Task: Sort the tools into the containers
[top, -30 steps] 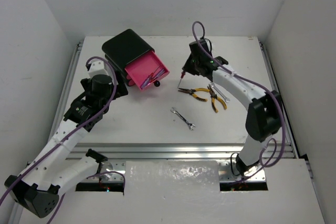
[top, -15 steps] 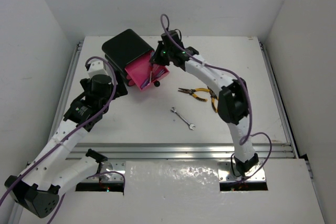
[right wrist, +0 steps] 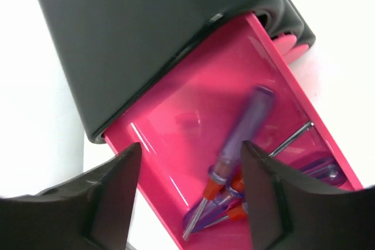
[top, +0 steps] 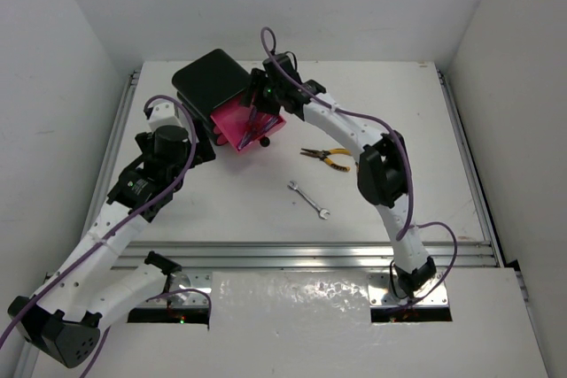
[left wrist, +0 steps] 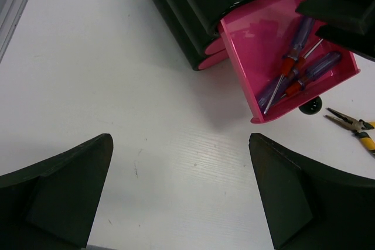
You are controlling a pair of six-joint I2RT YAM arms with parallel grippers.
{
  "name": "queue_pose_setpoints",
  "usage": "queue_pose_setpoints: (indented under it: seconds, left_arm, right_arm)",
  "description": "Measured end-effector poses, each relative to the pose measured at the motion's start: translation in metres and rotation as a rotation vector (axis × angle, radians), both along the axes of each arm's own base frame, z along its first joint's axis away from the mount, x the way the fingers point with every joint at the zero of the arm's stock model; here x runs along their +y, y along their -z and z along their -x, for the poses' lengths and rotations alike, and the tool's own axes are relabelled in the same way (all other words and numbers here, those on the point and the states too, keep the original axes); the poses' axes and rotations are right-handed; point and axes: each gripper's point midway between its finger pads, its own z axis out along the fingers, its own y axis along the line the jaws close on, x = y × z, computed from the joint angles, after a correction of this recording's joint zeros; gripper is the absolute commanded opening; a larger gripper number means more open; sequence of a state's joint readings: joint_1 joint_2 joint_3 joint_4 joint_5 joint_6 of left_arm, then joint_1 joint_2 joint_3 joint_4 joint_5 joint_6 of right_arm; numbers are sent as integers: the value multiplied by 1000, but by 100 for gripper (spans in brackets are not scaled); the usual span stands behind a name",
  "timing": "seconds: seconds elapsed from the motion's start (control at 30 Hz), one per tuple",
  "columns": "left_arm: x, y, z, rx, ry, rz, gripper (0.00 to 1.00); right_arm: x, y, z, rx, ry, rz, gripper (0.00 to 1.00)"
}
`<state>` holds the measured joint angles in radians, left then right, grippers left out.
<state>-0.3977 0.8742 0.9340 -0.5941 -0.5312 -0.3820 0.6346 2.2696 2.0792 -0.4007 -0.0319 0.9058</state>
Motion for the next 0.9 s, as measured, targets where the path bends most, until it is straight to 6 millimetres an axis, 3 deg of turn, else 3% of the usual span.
queue_pose_setpoints:
  seconds: [0.03,0.23,0.4,0.53,0.67,0.9]
  left_arm:
    - [0,0,0,0,1,1,100]
    - [0,0,0,0,1,1,100]
    - [1,-3,2,-13,0,5,100]
    - [1,-4,2,-15,1,7,100]
    - [1,-4,2,-15,1,7,100]
    - [1,-2,2,-11,1,5,100]
  right_arm:
    - [0,-2,0,-9,-9,5,77]
    - [-11,-7,9,-38,-30,41,75]
    - [-69,0,86,-25,-79,115,71]
    - [-91,3,120,-101,-149,127,65]
    - [-86,25,120,-140,-239,162,53]
    - [-69,65,97,-168,-346,242,53]
